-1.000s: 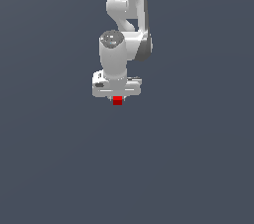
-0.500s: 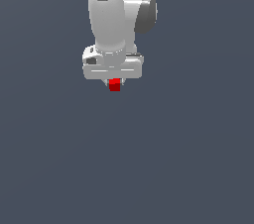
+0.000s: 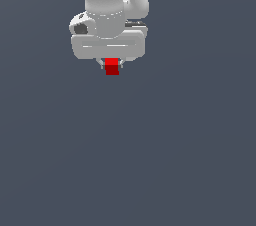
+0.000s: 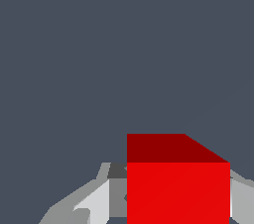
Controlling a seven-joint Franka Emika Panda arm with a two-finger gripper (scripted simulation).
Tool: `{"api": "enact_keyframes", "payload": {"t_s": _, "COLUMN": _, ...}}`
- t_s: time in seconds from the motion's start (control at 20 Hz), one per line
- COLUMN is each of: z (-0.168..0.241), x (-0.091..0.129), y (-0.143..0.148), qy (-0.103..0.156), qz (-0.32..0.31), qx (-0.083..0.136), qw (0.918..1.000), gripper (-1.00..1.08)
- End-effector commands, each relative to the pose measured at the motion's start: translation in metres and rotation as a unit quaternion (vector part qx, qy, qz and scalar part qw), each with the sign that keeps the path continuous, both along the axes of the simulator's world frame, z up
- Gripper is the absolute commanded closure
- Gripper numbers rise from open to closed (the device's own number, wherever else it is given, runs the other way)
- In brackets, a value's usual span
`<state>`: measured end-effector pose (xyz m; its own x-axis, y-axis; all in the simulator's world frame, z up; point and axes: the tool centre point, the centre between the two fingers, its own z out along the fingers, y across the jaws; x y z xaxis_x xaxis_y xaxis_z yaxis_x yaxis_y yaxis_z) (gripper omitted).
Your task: Pick up the red cube and move it to a goal position.
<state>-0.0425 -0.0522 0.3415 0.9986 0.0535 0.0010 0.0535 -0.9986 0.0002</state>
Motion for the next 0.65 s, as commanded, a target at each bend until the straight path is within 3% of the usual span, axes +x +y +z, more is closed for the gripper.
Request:
{"api": "enact_keyframes", "payload": {"t_s": 0.0, "z": 0.017, "x": 0.002, "y": -0.001, "qy": 0.001, "qz": 0.0, "qx": 0.0, "qw": 1.0, "gripper": 1.08}}
{"api": "enact_keyframes", "payload": {"t_s": 0.6, "z": 0.048, "x": 0.008, "y": -0.002, "qy": 0.001, "qz": 0.0, "qx": 0.0, "qw": 1.0, "gripper": 1.08}}
